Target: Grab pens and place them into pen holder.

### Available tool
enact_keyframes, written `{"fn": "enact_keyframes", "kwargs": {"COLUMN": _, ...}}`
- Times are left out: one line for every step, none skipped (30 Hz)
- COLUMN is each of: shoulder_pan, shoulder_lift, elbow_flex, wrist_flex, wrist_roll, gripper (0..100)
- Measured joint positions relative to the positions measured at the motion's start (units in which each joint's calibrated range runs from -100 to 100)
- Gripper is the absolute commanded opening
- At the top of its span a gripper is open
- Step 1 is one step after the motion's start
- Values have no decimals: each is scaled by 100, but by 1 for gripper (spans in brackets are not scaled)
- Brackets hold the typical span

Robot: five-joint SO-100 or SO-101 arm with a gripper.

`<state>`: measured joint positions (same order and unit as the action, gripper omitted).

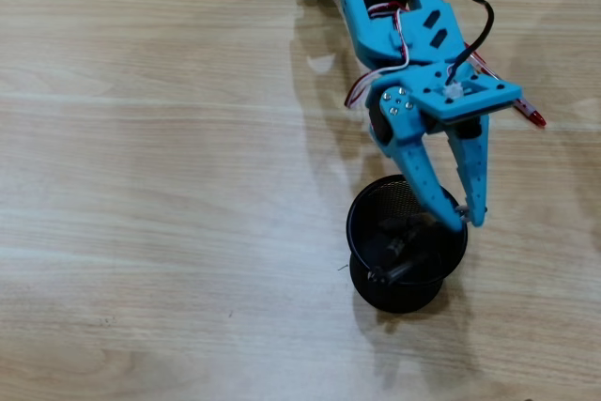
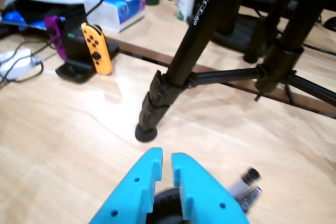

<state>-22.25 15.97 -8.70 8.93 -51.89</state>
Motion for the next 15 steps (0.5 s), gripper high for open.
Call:
{"fn": "enact_keyframes", "kwargs": {"shoulder_pan": 0, "shoulder_lift": -161, "elbow_flex": 0, "wrist_flex": 293, "wrist_roll": 57, "gripper": 2}}
{"fn": "enact_keyframes", "kwargs": {"shoulder_pan": 10, "shoulder_lift": -340, "elbow_flex": 0, "wrist_flex": 647, "wrist_roll": 125, "gripper": 2}}
{"fn": "enact_keyframes", "kwargs": {"shoulder_pan": 10, "shoulder_lift": -527, "elbow_flex": 0, "wrist_flex": 1044, "wrist_roll": 203, "gripper": 2}}
{"fn": "enact_keyframes", "kwargs": {"shoulder_pan": -38, "shoulder_lift": -714, "elbow_flex": 0, "wrist_flex": 1450, "wrist_roll": 276, "gripper": 2}}
{"fn": "enact_keyframes", "kwargs": {"shoulder_pan": -86, "shoulder_lift": -901, "elbow_flex": 0, "wrist_flex": 1899, "wrist_roll": 322, "gripper": 2}}
{"fn": "enact_keyframes", "kwargs": {"shoulder_pan": -172, "shoulder_lift": -1088, "elbow_flex": 0, "wrist_flex": 2365, "wrist_roll": 359, "gripper": 2}}
{"fn": "enact_keyframes", "kwargs": {"shoulder_pan": -267, "shoulder_lift": -1274, "elbow_flex": 0, "wrist_flex": 2831, "wrist_roll": 380, "gripper": 2}}
{"fn": "enact_keyframes", "kwargs": {"shoulder_pan": -353, "shoulder_lift": -1461, "elbow_flex": 0, "wrist_flex": 3297, "wrist_roll": 432, "gripper": 2}}
{"fn": "enact_keyframes", "kwargs": {"shoulder_pan": -419, "shoulder_lift": -1640, "elbow_flex": 0, "wrist_flex": 3763, "wrist_roll": 479, "gripper": 2}}
{"fn": "enact_keyframes", "kwargs": {"shoulder_pan": -486, "shoulder_lift": -1801, "elbow_flex": 0, "wrist_flex": 4186, "wrist_roll": 520, "gripper": 2}}
{"fn": "enact_keyframes", "kwargs": {"shoulder_pan": -543, "shoulder_lift": -1954, "elbow_flex": 0, "wrist_flex": 4601, "wrist_roll": 557, "gripper": 2}}
{"fn": "enact_keyframes", "kwargs": {"shoulder_pan": -610, "shoulder_lift": -2090, "elbow_flex": 0, "wrist_flex": 4981, "wrist_roll": 572, "gripper": 2}}
{"fn": "enact_keyframes", "kwargs": {"shoulder_pan": -724, "shoulder_lift": -2201, "elbow_flex": 0, "wrist_flex": 5326, "wrist_roll": 588, "gripper": 2}}
{"fn": "enact_keyframes", "kwargs": {"shoulder_pan": -858, "shoulder_lift": -2294, "elbow_flex": 0, "wrist_flex": 5662, "wrist_roll": 593, "gripper": 2}}
{"fn": "enact_keyframes", "kwargs": {"shoulder_pan": -1029, "shoulder_lift": -2379, "elbow_flex": 0, "wrist_flex": 5991, "wrist_roll": 593, "gripper": 2}}
